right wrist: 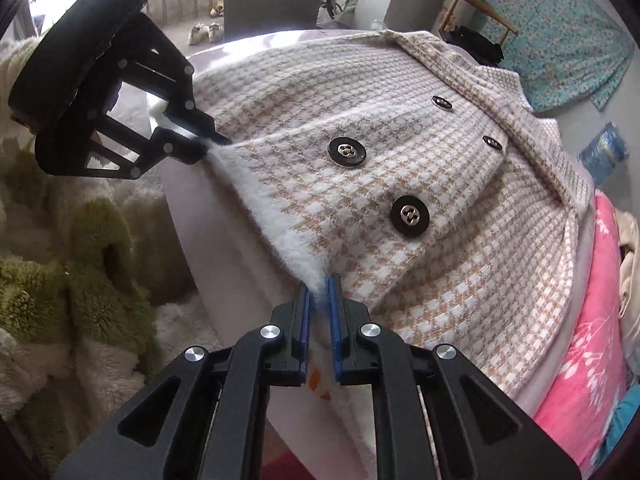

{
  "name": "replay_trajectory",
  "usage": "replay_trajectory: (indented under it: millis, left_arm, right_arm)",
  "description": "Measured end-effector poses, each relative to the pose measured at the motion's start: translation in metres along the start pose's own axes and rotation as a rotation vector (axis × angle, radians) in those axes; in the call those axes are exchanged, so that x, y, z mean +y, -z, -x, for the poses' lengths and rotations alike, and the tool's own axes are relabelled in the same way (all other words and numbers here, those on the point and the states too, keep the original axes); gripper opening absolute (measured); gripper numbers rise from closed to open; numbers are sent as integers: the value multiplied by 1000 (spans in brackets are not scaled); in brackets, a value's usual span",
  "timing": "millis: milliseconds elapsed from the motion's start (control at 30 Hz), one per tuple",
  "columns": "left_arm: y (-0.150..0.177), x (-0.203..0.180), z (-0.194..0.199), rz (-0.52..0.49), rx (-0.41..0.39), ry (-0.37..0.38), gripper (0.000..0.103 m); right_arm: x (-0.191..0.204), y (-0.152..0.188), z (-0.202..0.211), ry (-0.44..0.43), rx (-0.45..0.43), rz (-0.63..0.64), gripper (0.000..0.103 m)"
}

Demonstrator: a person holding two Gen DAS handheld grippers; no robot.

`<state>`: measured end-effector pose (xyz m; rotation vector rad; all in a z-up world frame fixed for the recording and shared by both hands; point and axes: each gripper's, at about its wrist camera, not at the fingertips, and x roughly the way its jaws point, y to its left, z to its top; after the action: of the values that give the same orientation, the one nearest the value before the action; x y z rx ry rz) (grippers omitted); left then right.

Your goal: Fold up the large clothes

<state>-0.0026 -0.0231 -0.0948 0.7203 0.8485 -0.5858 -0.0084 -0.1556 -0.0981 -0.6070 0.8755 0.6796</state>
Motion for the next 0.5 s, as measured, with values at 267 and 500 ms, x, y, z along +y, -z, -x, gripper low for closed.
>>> replay_trajectory:
  millis: [267, 500]
  left_arm:
    - [40, 54, 39, 431, -72, 196, 36]
    - [81, 112, 27, 839, -73, 179, 40]
  right_arm:
    - [-34, 52, 30, -58, -60, -445, 48]
    - [-91, 122, 53, 31, -182, -999, 57]
